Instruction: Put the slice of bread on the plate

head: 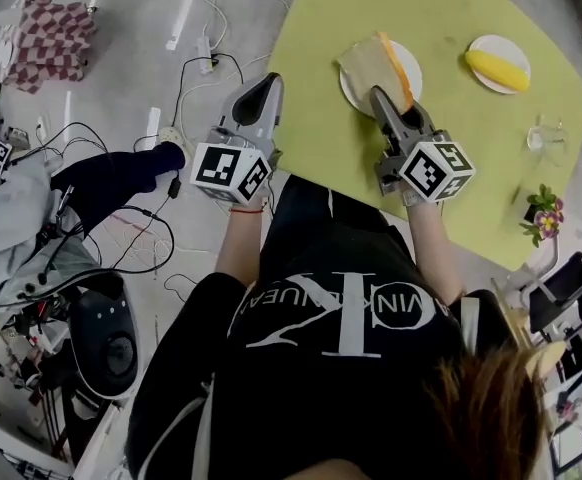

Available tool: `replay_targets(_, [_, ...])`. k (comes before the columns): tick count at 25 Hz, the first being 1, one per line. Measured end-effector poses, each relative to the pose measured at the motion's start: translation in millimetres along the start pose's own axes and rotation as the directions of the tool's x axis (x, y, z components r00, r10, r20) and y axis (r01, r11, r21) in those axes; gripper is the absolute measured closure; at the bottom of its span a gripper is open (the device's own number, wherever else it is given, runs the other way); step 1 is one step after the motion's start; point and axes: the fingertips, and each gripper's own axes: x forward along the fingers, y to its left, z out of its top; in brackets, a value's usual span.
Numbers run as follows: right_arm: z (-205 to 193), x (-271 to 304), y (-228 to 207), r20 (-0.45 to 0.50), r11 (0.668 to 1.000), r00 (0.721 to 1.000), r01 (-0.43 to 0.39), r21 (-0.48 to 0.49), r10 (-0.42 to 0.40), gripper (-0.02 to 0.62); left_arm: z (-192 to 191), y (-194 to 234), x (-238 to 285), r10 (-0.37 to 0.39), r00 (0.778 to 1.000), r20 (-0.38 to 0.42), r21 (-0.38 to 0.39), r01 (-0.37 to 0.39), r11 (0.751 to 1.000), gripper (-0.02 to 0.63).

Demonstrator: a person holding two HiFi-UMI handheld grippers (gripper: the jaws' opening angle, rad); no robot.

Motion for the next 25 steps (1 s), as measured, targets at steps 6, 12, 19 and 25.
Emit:
replay_targets(6, [-4.6,2.6,-3.5,-0.053,0.99,0.998,0.032,-0.134,-0.039,0.492,-1.7,3.4,0.6,-0.002,1.0,-0.004,-0.005,0.002,1.0,0.595])
replay_targets(12, [0.4,-6.7,-9.8,-0.068,0.984,0.996,0.05,-0.173,-0.063,0.43,-0.3,-8.1,2.9,-0.011,1.0,-0.002,-0.008,0.011,1.0,0.595])
replay_targets(19, [-3.2,0.3,-5.4,-0.102,0.967,0.991,0.055,-0.25,-0.083,0.367,-3.1,0.9,2.8,-0.016,1.0,0.0,-0.009,0.016,1.0,0.595])
replay_targets(25, [-12.5,2.7,-1.1,-0.165,0.957,0.981,0.048,-0.285,-0.098,0.327,-1.3,6.8,2.7,-0.022,1.0,0.003,-0.016,0.022,1.0,0.595])
